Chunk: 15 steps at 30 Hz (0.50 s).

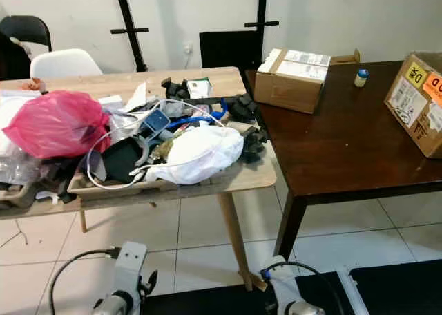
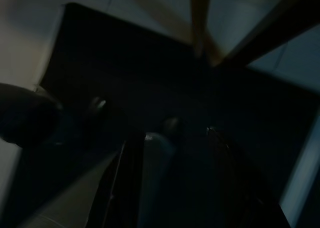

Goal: Picking trash to rubbish bin

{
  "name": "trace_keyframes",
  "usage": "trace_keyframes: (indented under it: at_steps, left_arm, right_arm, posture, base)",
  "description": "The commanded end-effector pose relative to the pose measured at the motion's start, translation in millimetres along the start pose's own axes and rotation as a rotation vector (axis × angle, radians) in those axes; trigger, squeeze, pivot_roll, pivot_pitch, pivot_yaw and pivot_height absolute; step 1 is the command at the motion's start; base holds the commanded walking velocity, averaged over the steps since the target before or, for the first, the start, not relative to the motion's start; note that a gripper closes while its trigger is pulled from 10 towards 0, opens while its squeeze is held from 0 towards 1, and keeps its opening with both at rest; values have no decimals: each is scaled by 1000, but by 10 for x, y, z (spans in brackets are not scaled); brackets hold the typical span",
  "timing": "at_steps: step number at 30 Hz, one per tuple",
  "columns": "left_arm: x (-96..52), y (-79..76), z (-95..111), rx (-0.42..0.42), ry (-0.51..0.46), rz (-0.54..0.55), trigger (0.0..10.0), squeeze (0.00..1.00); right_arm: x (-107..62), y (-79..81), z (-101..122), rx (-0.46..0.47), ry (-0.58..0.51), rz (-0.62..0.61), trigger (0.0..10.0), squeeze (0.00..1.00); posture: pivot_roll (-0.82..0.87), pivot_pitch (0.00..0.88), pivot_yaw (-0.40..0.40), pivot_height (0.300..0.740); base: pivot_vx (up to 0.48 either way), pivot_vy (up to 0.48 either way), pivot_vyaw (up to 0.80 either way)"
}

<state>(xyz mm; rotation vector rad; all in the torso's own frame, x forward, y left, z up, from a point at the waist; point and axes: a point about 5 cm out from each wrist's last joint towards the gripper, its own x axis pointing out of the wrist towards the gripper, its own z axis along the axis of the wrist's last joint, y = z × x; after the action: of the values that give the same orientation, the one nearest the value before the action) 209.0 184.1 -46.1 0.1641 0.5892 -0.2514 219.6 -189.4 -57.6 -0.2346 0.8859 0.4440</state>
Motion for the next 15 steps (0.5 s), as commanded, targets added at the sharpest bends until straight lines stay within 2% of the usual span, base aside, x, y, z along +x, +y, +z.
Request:
trace_keyframes:
  at_steps: [1,2,7,11,12,13,14,15]
  left_arm:
    - [-45,55,36,50,-31,-49,10000,0]
    - [-137,79,101,89,-101,-149,10000,0]
    - [-245,145,164,136,-151,-229,10000,0]
    - [-481,175,344,185,-212,-394,10000,0]
    - [-481,175,344,185,-212,-394,10000,0]
    - [-558,165,391,196,-220,-443,10000,0]
    - [-675,150,494,215,-239,-519,10000,0]
    - [-675,150,494,215,-239,-519,10000,0]
  right_arm:
    - [-10,-14,99,-74,-34,50,10000,0]
    - [-66,-82,153,-173,-52,97,10000,0]
    - [-188,-164,224,-227,-96,192,10000,0]
    - [-609,-339,442,-258,-168,375,10000,0]
    - [-609,-339,442,-258,-168,375,10000,0]
    - [-739,-366,545,-267,-200,415,10000,0]
    - [-949,-398,745,-268,-270,476,10000,0]
    - [-949,-398,745,-268,-270,476,10000,0]
  posture:
    - [1,54,12,740]
    - [7,48,8,740]
    - [15,44,5,740]
    - [5,50,27,740]
    - [5,50,27,740]
    - [4,53,35,740]
    - [3,51,37,740]
    - [3,51,37,740]
  base:
    - [0,0,0]
    - [0,0,0]
    - [0,0,0]
    - [0,0,0]
    - [0,0,0]
    - [0,0,0]
    - [0,0,0]
    - [0,0,0]
